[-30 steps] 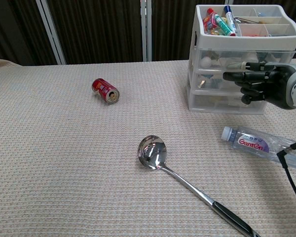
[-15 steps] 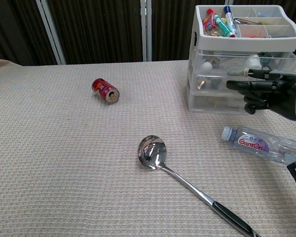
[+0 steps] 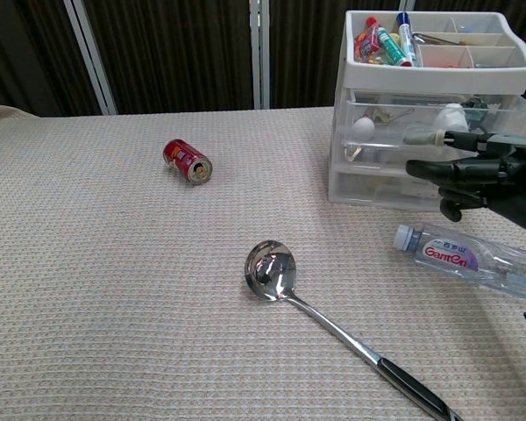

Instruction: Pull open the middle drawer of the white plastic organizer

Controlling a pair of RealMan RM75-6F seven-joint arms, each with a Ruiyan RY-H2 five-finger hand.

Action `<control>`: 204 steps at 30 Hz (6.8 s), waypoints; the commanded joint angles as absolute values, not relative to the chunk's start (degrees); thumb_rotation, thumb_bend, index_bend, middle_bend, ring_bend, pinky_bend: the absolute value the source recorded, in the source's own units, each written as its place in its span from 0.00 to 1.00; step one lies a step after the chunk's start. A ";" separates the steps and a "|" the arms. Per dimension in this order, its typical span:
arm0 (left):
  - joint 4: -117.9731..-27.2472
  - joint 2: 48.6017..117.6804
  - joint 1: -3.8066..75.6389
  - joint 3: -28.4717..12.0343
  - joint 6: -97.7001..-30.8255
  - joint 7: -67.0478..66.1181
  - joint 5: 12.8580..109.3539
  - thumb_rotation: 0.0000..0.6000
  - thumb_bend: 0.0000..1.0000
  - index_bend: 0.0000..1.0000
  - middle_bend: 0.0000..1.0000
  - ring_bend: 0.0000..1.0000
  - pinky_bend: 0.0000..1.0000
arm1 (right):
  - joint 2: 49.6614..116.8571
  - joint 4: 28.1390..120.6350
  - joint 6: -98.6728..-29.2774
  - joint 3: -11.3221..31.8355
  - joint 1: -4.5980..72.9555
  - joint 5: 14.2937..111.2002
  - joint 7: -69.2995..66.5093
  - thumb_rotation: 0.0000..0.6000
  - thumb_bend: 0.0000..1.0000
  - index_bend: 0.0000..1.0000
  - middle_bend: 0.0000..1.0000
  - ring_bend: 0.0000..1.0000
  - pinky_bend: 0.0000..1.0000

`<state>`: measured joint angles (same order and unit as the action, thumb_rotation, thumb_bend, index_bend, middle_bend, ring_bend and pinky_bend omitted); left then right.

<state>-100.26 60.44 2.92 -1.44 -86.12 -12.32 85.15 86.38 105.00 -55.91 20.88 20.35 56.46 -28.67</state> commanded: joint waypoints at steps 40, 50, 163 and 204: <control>-100.69 59.78 2.45 -1.39 -87.66 -11.55 86.39 1.00 0.05 0.00 0.00 0.00 0.00 | 84.74 108.66 -73.82 12.48 15.58 75.76 10.26 1.00 0.22 0.23 0.76 0.83 0.70; -100.91 58.68 1.81 -1.21 -89.14 -10.13 87.63 1.00 0.05 0.00 0.00 0.00 0.00 | 87.66 108.45 -76.14 15.89 18.97 66.75 28.17 1.00 0.22 0.24 0.76 0.83 0.70; -101.37 58.48 1.70 -1.50 -88.62 -10.01 87.16 1.00 0.05 0.00 0.00 0.00 0.00 | 78.60 116.91 -76.27 21.54 30.12 54.34 58.31 1.00 0.04 0.48 0.98 0.99 0.71; -101.25 58.56 2.30 -1.60 -87.18 -10.03 86.18 1.00 0.05 0.00 0.00 0.00 0.00 | 75.37 115.86 -74.60 13.81 38.55 42.39 56.39 1.00 0.19 0.57 0.99 0.99 0.71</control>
